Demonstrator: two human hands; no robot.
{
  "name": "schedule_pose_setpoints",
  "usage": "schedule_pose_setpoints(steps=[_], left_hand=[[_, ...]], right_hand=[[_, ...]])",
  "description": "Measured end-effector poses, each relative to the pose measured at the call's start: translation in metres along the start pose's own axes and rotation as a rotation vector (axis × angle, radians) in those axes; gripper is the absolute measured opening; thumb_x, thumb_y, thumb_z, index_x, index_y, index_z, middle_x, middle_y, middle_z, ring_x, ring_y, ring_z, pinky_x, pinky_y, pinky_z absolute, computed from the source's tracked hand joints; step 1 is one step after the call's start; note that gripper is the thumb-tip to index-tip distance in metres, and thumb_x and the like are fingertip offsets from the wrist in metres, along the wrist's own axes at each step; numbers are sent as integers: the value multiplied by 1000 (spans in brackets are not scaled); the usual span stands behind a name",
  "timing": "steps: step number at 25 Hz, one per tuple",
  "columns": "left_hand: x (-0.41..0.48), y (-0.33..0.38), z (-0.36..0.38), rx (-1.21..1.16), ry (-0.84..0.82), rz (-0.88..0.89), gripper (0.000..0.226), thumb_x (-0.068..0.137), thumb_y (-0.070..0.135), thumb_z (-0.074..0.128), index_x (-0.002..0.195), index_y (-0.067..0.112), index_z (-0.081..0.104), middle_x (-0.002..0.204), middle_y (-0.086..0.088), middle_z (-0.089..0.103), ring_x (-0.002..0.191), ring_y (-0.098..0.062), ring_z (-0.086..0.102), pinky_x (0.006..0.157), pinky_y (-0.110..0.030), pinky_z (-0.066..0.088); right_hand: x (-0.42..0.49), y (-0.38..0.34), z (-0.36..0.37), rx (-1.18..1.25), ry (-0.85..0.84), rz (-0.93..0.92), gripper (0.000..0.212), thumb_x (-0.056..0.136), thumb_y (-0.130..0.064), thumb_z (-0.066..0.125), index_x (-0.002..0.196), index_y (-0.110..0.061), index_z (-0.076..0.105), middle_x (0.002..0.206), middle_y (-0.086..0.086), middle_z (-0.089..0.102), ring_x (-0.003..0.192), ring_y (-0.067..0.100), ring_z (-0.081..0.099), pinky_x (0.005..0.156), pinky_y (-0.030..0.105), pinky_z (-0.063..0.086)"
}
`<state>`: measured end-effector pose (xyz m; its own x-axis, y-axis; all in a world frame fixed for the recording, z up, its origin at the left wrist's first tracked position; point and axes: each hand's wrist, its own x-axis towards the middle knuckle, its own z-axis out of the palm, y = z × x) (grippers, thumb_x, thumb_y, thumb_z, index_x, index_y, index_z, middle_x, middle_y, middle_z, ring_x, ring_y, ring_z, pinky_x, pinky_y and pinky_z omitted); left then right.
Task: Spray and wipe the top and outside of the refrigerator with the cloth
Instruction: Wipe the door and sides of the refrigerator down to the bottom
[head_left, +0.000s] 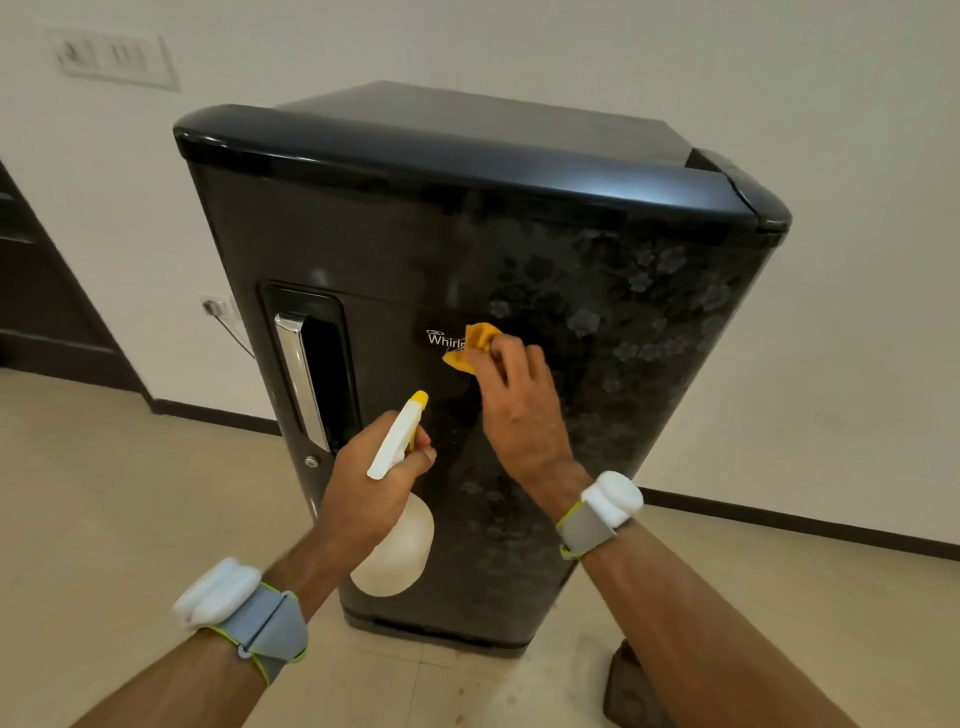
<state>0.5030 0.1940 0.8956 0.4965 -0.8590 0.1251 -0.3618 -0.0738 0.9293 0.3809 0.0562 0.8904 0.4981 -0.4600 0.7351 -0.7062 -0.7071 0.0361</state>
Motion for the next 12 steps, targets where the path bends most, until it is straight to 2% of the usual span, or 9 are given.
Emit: schedule_pose_setpoints(steps=[3,5,7,9,10,12], left_hand=[[7,-10,-8,-9,63,-15,16,86,5,69,92,19,65,89,0,64,86,-21,61,70,-28,50],[13,-16,-18,-32,65,-24,23,84,2,68,97,21,65,97,-1,65,91,-23,62,75,-36,56],[17,-20,-25,-32,43,-20,26,84,-1,67,99,21,66,98,2,66,90,-22,62,77,-35,56],[22,-24,-33,-14,22,25,28,84,-3,67,94,23,67,95,4,67,87,-18,62,72,-29,53],[26,-26,-40,-6,10,55,30,83,-4,67,91,25,66,92,5,66,85,-17,62,70,-25,51],[36,-25,-47,-8,11,91,33,81,-6,67,87,27,65,85,7,64,79,-15,61,64,-19,47]], right_hand=[[-14,-18,23,-25,-187,-262,41,87,-12,41,125,-11,56,123,15,55,98,35,56,79,45,53],[-31,-9,27,-66,-256,-358,36,86,-12,52,121,-12,60,122,14,56,99,35,58,79,46,54],[-35,0,17,-28,-155,-169,43,81,-4,66,123,-12,62,118,12,57,95,33,58,75,43,54],[-21,-8,5,53,25,127,38,85,-2,65,122,-13,65,115,9,57,87,28,58,68,37,56],[-8,-22,5,81,109,216,33,89,-3,65,119,-14,66,115,8,58,83,26,60,66,33,57],[22,-52,10,132,146,235,30,92,-6,62,120,-15,63,120,7,58,78,23,64,62,30,59]])
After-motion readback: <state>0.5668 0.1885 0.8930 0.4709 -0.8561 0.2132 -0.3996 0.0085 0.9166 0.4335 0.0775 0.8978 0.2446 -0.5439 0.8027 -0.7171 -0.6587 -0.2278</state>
